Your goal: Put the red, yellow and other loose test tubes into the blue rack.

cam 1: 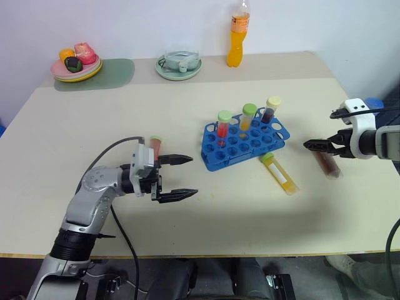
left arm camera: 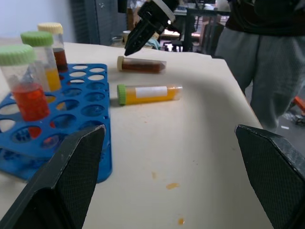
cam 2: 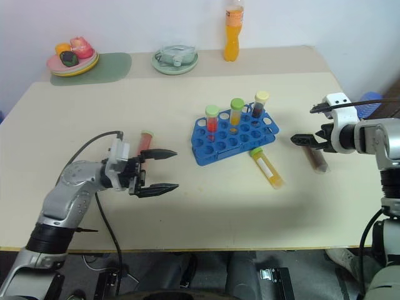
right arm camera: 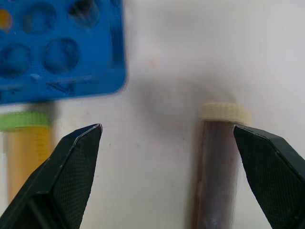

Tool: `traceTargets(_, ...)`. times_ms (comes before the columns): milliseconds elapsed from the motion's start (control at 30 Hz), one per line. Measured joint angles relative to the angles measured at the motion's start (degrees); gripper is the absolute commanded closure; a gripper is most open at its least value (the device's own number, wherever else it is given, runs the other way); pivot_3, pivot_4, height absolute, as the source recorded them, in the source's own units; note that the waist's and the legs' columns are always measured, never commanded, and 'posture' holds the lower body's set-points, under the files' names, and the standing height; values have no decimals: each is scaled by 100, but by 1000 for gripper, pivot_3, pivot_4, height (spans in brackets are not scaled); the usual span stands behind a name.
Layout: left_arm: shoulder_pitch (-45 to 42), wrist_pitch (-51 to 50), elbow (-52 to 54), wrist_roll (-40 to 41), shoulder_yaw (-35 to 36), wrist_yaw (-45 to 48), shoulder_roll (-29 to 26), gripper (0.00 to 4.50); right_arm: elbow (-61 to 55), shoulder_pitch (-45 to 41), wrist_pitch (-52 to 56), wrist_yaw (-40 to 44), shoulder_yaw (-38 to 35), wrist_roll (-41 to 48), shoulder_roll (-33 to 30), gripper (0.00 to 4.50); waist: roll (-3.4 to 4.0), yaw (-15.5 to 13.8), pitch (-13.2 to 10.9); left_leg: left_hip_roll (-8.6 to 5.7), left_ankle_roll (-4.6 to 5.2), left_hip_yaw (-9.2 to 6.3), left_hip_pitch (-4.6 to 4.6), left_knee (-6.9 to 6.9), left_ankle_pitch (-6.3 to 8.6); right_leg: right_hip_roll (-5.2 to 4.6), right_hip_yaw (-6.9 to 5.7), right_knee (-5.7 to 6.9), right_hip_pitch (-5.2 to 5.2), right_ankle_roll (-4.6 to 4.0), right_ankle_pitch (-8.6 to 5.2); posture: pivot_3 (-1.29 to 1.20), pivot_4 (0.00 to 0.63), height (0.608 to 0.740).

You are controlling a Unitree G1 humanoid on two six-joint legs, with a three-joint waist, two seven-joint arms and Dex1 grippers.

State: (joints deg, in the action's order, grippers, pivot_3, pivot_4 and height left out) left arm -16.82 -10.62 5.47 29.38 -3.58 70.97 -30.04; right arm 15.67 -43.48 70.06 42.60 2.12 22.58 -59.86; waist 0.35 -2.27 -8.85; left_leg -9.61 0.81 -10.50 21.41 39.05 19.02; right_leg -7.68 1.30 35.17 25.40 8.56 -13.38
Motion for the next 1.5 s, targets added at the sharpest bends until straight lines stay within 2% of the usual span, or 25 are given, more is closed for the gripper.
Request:
traceTargets(167,-103,72,-48,-50,-34,-1,132,41,889,-642,2,305,559,-412,-17,0,0,9,0,1,0,5,-1,-2,0,0,1,1,2,0,1,0,150,740)
traceTargets(433,-83,106,-83,-126,-82,-15,157,41,1885,-1080,-381,720,1007,-909,130,0,0,9,0,1,0,8,0,0,0,0,1,2,4,1,1,0,150,740)
traceTargets(600,10,106,-52,-135,-124,-49,151,41,2882,-1538,-986,923,1288,-1376,557,0,0,23,0,1,0,9,-1,-1,0,1,2,5,7,1,2,0,150,740)
traceTargets(867,246,94,207,-135,-118,-238,102,41,4152,-1890,-2036,1363,1682,-2204,886,0,1,24,0,1,-1,10,-1,0,0,1,2,7,7,0,2,0,150,740)
traceTargets(967,387,82,301,-131,-120,-295,83,0,4482,-2011,-2324,1429,1705,-2446,958,897,1,32,1,1,-1,10,-3,1,-1,1,2,9,6,0,3,0,150,740)
traceTargets(1133,548,25,443,-120,-111,-377,19,0,4769,-2136,-2598,1594,1731,-2796,1018,3423,1,24,1,1,-1,10,-3,2,-1,2,2,9,5,-2,4,0,150,740)
traceTargets(1500,491,-10,441,-118,-127,-402,73,0,4614,-2029,-2929,1884,1680,-3160,1008,3423,1,27,2,2,-2,10,-4,3,-1,2,2,9,6,-3,4,0,150,740)
